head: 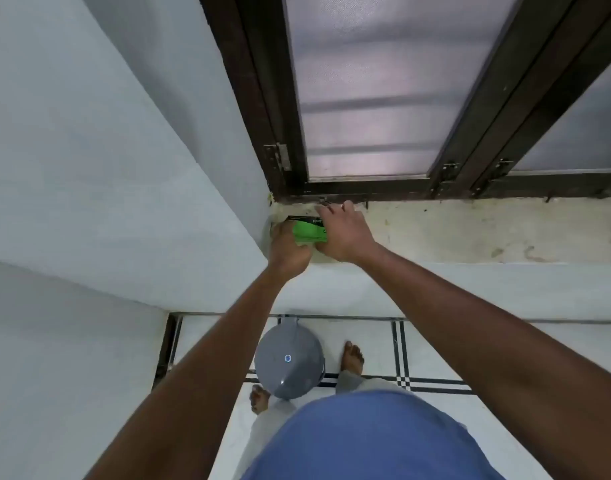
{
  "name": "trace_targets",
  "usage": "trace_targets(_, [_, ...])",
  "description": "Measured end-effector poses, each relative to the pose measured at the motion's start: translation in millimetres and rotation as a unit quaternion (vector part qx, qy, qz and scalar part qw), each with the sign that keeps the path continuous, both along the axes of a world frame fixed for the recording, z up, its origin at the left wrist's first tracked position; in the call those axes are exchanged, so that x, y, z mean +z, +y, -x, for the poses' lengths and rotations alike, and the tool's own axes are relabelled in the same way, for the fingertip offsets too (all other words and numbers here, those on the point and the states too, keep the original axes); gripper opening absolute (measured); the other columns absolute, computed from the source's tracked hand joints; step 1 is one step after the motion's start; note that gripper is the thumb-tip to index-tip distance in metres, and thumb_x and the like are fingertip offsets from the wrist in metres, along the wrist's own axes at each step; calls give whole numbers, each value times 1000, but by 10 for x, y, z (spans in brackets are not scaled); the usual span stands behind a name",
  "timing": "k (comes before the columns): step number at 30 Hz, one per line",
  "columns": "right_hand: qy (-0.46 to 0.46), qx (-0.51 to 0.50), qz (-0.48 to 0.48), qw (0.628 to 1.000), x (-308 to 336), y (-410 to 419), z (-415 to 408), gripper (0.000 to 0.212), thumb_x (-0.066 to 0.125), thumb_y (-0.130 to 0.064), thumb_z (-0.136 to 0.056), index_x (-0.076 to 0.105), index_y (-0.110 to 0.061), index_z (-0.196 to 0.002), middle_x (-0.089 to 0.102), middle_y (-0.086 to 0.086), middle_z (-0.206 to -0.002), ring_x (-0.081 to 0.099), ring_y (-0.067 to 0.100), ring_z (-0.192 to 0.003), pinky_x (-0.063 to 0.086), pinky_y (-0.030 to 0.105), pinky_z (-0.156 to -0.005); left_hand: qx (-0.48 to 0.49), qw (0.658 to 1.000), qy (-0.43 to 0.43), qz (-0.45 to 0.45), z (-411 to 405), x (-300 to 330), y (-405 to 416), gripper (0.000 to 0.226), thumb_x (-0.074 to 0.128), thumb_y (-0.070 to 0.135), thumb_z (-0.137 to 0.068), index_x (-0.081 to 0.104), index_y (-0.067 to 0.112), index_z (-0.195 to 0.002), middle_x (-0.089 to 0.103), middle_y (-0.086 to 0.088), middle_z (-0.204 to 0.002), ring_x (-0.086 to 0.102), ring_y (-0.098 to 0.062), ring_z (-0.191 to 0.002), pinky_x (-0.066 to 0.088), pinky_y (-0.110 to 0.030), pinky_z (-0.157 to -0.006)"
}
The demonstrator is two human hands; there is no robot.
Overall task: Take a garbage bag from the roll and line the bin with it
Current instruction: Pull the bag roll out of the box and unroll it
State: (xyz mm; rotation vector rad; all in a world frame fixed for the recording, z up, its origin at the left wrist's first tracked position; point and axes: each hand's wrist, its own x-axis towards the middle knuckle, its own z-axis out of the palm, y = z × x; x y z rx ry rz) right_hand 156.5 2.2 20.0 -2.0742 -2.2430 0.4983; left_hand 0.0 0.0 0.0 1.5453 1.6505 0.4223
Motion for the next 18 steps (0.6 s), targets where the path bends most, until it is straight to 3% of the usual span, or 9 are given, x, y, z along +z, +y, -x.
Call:
trace_targets(3, [-12, -6, 22, 1000, -39, 77, -31, 64, 75, -41, -96, 56, -19, -153, 60, 12, -145, 49, 36, -134, 45, 47, -106, 23, 999, -6, 40, 2, 252, -24, 72, 62, -5, -86, 47, 7, -156, 43, -15, -158, 55, -35, -138, 51, -45, -114])
trace_targets(6, [61, -27, 28, 997, -43, 99, -133, 56, 78, -33, -96, 62, -16, -147, 61, 11, -141, 52, 35, -132, 50, 46, -107, 30, 998, -6, 46, 36, 287, -2, 76, 59, 14, -77, 50, 12, -152, 46, -14, -153, 57, -32, -133, 52, -43, -113])
trace_targets(8, [112, -42, 9, 993, -43, 73, -241, 56, 78, -26, -97, 59, -12, -149, 59, 11, -142, 53, 33, -132, 50, 46, -110, 46, 997, -34, 50, 19, 357, -17, 78, 58, 18, -77, 49, 18, -154, 48, -10, -151, 59, -22, -122, 55, -33, -100])
trace_targets(11, [201, -76, -9, 977, -68, -59, -373, 53, 74, -18, -102, 55, -13, -151, 56, 9, -144, 55, 28, -133, 50, 44, -113, 53, 995, -80, 26, -49, 471, -77, 75, 60, 1, -92, 43, 24, -161, 45, 0, -145, 62, -14, -108, 53, -23, -82])
trace_targets(14, [264, -101, -8, 959, -109, -185, -449, 35, 60, -8, -107, 57, -16, -141, 60, 8, -140, 64, 27, -124, 58, 48, -104, 16, 997, -78, -15, -93, 487, -55, 69, 62, 1, -98, 46, 24, -160, 44, 6, -144, 63, 0, -95, 54, -22, -85])
trace_targets(16, [262, -116, 9, 958, -131, -232, -465, 47, 64, -7, -102, 54, -17, -147, 59, 8, -146, 65, 28, -126, 61, 48, -102, -24, 997, -61, -31, -118, 491, -35, 66, 64, 1, -99, 49, 27, -158, 48, 6, -142, 63, -3, -100, 51, -12, -81])
trace_targets(18, [267, -112, 38, 956, -125, -243, -471, 74, 78, -16, -93, 45, -22, -158, 52, 7, -154, 62, 27, -131, 60, 47, -105, -68, 996, -47, -33, -161, 477, -21, 65, 64, 1, -99, 51, 28, -157, 53, 2, -140, 65, -12, -110, 49, -5, -78])
